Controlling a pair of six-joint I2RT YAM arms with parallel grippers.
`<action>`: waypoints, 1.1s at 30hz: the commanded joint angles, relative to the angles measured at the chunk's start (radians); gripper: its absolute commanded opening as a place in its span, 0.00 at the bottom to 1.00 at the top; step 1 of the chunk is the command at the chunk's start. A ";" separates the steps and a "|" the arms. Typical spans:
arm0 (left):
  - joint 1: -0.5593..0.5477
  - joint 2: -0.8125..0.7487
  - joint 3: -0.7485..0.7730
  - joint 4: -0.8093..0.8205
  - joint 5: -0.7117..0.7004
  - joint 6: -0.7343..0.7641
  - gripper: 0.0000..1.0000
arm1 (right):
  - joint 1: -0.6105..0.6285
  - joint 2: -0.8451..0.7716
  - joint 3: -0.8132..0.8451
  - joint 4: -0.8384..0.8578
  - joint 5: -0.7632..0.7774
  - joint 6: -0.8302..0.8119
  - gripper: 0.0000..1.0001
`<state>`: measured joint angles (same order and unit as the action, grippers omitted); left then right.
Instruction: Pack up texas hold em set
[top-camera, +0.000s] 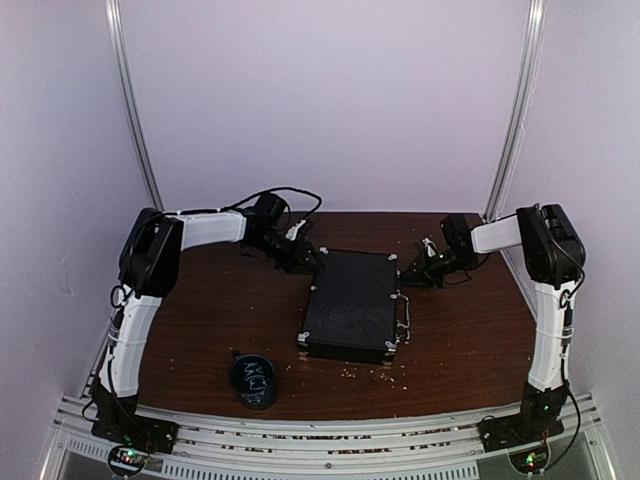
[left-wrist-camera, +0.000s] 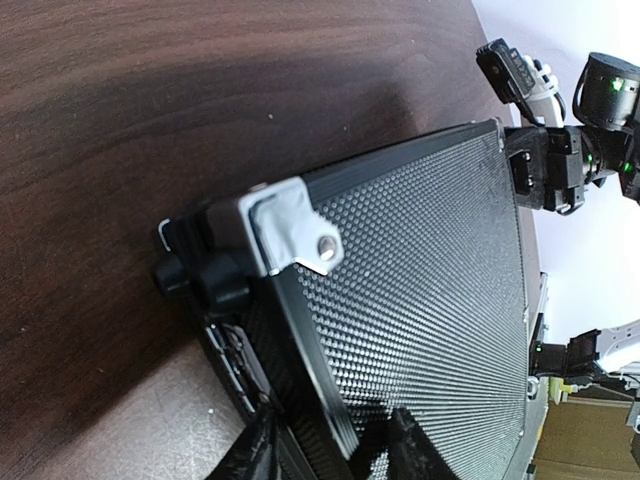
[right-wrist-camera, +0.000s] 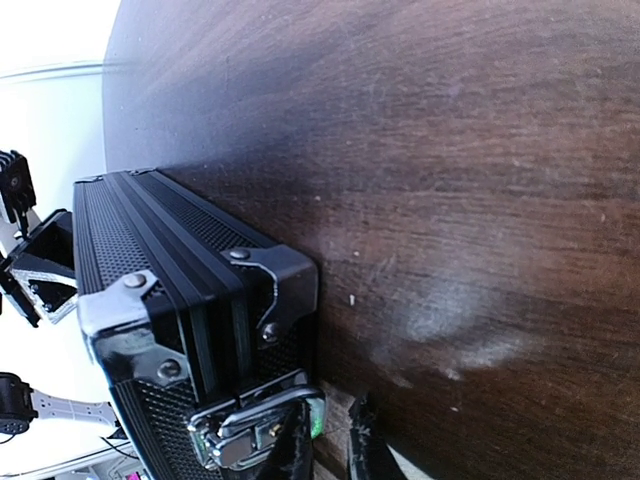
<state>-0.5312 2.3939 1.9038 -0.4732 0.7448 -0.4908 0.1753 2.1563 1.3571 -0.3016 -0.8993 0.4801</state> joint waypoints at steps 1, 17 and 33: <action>-0.022 0.042 0.010 0.008 0.017 0.015 0.36 | 0.069 0.069 0.003 0.016 0.039 0.007 0.08; -0.003 -0.048 -0.038 0.016 -0.109 0.013 0.43 | 0.077 -0.020 -0.017 0.012 0.157 0.010 0.11; -0.013 -0.371 -0.364 0.061 -0.181 -0.011 0.69 | 0.016 -0.375 -0.225 -0.135 0.291 -0.064 0.49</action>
<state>-0.5251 2.0895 1.6020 -0.4496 0.5713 -0.4816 0.1871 1.8980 1.1870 -0.3752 -0.6327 0.4400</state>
